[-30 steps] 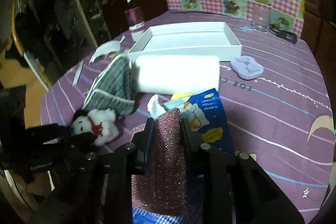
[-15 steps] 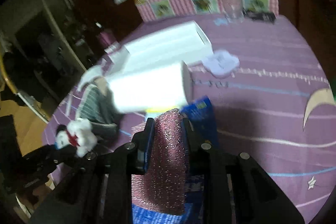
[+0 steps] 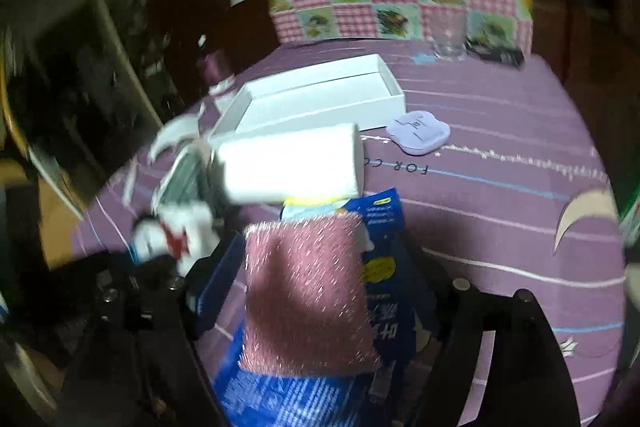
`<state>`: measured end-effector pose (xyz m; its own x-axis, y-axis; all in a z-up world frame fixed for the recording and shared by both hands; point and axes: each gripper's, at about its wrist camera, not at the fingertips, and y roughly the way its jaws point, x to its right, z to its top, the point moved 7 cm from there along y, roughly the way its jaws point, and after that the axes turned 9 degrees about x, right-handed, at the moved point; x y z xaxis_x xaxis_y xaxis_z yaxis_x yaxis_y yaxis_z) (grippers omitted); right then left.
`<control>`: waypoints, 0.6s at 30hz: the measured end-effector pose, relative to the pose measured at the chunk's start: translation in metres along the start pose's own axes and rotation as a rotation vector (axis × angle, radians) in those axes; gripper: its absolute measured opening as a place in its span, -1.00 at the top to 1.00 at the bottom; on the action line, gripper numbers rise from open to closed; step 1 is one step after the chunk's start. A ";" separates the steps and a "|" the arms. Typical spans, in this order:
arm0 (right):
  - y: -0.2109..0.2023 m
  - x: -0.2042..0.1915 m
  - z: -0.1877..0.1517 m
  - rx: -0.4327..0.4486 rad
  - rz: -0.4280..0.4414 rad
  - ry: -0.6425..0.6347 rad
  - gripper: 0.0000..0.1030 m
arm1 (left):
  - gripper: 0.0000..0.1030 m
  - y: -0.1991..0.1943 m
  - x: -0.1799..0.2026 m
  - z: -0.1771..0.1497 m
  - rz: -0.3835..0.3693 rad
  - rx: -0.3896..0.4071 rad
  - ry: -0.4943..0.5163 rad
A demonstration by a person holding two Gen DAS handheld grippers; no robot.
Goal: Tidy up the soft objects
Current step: 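Lift the sponge with the right gripper while the left lifts the dog toward the box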
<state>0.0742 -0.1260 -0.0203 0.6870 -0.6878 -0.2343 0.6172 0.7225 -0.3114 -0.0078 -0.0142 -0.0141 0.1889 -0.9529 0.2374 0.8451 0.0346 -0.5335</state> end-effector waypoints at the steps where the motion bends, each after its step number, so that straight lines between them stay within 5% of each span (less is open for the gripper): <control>1: 0.001 -0.004 -0.002 -0.008 -0.005 -0.024 -0.52 | 0.38 -0.001 -0.002 0.000 0.003 0.003 -0.003; 10: 0.038 -0.008 -0.041 -0.218 -0.092 -0.120 -0.67 | 0.38 -0.002 -0.012 -0.006 0.007 -0.010 -0.014; 16: 0.038 0.010 -0.040 -0.249 -0.080 0.003 -0.68 | 0.38 -0.003 -0.017 -0.006 0.022 -0.012 -0.021; 18: 0.035 0.014 -0.040 -0.257 -0.079 0.032 -0.55 | 0.38 -0.003 -0.017 -0.005 0.023 -0.015 -0.021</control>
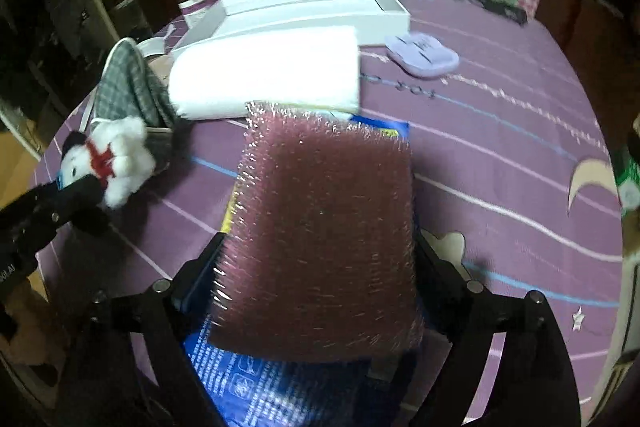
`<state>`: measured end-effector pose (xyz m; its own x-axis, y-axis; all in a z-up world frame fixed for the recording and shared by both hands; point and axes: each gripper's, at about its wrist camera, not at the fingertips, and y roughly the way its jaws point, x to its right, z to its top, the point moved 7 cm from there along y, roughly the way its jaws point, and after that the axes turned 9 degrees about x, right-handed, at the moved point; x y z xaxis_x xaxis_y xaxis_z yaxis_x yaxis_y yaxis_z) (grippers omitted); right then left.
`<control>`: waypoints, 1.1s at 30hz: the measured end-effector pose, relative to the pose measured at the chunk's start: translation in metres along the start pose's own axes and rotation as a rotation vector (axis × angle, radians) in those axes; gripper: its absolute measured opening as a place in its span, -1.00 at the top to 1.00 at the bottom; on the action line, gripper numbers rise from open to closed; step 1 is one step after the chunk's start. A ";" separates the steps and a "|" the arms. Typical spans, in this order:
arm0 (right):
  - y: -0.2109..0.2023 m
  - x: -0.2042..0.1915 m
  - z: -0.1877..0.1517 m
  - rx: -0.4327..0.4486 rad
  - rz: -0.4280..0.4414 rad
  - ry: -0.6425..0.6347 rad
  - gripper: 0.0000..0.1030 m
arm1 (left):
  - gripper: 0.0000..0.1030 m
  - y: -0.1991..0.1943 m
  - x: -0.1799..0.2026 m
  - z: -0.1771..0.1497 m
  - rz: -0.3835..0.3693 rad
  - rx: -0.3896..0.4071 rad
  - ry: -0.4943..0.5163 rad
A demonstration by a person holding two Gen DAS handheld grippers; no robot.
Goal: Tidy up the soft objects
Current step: 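Lift the sponge with the right gripper while the left lifts the dog toward the box, then lower the sponge into the white box and open the right gripper while the left releases the dog there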
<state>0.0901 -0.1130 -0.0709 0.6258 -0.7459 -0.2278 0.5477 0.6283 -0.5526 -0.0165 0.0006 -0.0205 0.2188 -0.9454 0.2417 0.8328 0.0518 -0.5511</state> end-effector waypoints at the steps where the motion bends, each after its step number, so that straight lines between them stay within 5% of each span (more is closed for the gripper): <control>1: -0.002 0.001 0.001 -0.002 0.002 0.009 -0.51 | 0.38 0.000 0.000 0.000 -0.001 0.002 0.001; 13: -0.069 0.003 0.027 0.066 -0.051 0.004 -0.47 | 0.38 -0.027 0.022 0.023 -0.059 0.035 0.051; 21: -0.106 0.024 0.090 0.143 -0.029 0.089 -0.47 | 0.38 -0.038 0.029 0.072 -0.071 0.052 0.089; 33: -0.026 0.029 0.227 0.246 0.112 0.211 -0.48 | 0.38 0.033 0.014 0.170 0.005 0.119 0.077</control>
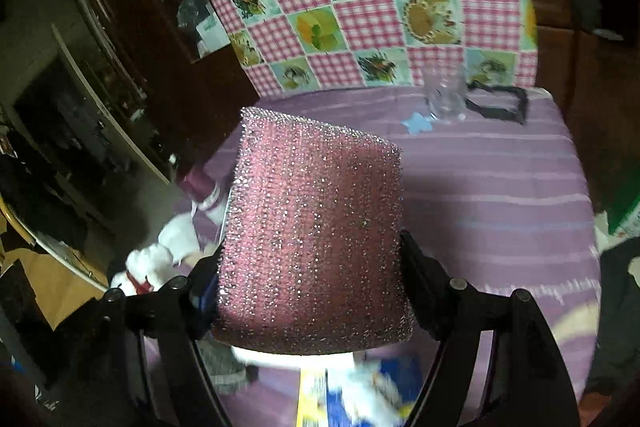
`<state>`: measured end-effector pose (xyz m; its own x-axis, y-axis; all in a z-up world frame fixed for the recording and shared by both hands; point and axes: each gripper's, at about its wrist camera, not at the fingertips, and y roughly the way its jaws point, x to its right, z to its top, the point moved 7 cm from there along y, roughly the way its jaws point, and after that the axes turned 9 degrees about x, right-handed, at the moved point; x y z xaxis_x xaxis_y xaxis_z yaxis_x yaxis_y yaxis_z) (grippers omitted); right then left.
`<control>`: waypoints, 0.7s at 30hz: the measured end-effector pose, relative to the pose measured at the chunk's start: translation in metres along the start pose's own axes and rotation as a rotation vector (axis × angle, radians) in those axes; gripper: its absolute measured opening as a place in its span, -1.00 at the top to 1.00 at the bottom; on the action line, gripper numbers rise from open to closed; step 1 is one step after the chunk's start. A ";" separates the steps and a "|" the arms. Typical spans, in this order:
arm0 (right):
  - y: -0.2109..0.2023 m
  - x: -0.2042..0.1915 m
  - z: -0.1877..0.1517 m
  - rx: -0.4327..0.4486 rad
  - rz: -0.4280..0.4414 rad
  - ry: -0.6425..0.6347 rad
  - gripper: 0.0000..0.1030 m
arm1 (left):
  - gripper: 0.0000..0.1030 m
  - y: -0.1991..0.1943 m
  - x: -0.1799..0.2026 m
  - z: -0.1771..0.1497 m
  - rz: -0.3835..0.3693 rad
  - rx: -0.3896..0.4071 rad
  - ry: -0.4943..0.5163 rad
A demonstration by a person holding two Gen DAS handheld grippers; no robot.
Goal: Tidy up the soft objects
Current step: 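Lower the sponge into the white box and open the right gripper while the left releases the dog there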
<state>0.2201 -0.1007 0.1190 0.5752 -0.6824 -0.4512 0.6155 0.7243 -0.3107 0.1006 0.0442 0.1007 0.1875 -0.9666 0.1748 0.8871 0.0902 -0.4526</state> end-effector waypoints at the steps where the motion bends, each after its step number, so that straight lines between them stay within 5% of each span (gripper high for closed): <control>1: 0.013 0.001 0.004 -0.003 -0.011 -0.012 -0.48 | 0.38 0.010 -0.005 0.003 -0.004 -0.005 -0.021; 8: 0.075 -0.008 -0.005 -0.067 0.039 -0.098 -0.48 | 0.38 0.080 -0.035 0.017 0.069 -0.023 -0.072; 16: 0.147 0.004 -0.040 -0.191 -0.021 -0.159 -0.50 | 0.38 0.146 -0.062 -0.023 0.085 -0.172 -0.152; 21: 0.170 0.021 -0.068 -0.402 -0.058 -0.116 -0.58 | 0.38 0.157 -0.077 -0.052 0.116 -0.297 -0.194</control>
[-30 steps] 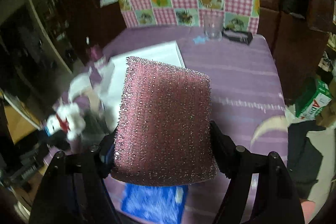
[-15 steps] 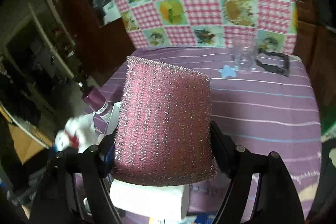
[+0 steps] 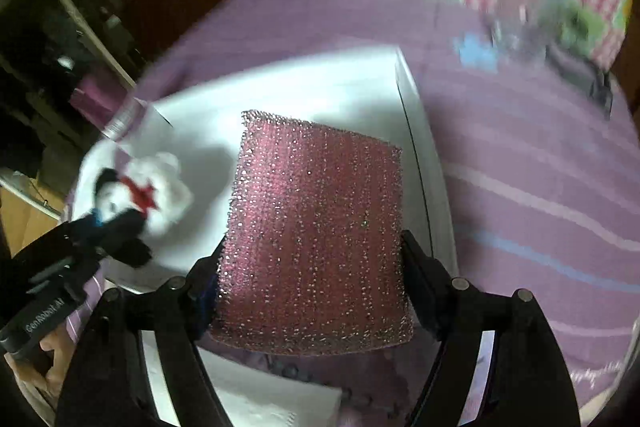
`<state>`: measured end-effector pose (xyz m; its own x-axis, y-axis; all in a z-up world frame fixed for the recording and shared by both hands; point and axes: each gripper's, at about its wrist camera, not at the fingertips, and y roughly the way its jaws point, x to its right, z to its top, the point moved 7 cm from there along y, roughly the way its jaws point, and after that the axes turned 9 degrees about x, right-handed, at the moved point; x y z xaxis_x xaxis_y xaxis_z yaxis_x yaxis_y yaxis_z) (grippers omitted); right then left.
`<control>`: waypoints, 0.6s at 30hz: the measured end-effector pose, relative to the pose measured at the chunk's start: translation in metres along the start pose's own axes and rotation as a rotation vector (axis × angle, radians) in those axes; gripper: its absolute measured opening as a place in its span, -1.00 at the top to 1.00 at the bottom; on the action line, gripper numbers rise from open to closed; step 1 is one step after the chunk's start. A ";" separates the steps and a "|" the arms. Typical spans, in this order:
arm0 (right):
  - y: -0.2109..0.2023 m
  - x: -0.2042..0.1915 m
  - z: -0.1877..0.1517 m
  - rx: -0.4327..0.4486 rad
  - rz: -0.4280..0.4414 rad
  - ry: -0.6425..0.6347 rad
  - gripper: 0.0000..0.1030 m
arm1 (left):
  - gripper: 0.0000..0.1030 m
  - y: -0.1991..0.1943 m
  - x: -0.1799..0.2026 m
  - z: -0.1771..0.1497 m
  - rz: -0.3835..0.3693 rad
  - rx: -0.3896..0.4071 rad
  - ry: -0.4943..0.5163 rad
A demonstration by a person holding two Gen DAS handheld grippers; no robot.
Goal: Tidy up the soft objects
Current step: 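Lower the sponge into the white box and open the right gripper while the left releases the dog there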
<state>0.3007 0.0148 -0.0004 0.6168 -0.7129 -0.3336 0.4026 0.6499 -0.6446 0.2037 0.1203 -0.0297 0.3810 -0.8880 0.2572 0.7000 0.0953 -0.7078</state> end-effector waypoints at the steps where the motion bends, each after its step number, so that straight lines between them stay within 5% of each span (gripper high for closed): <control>1: 0.003 0.002 0.000 -0.012 0.015 0.016 -0.62 | 0.38 0.002 -0.001 -0.003 -0.002 -0.015 -0.001; 7: -0.001 0.003 0.008 0.031 0.102 0.072 -0.98 | 0.32 0.009 0.005 -0.021 0.008 -0.066 0.055; 14: -0.018 -0.001 0.020 0.134 0.060 0.080 -0.99 | 0.16 -0.007 0.013 -0.018 0.021 0.011 0.113; 17: -0.026 0.006 0.020 0.150 -0.039 0.042 -0.78 | -0.23 -0.017 0.014 -0.013 0.005 0.045 0.109; 18: -0.028 0.009 0.020 0.147 -0.063 0.029 -0.54 | -0.33 -0.017 0.015 -0.010 -0.003 0.056 0.104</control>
<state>0.3081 -0.0042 0.0284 0.5684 -0.7592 -0.3170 0.5358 0.6340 -0.5576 0.1914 0.1013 -0.0202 0.3158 -0.9301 0.1877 0.7351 0.1148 -0.6682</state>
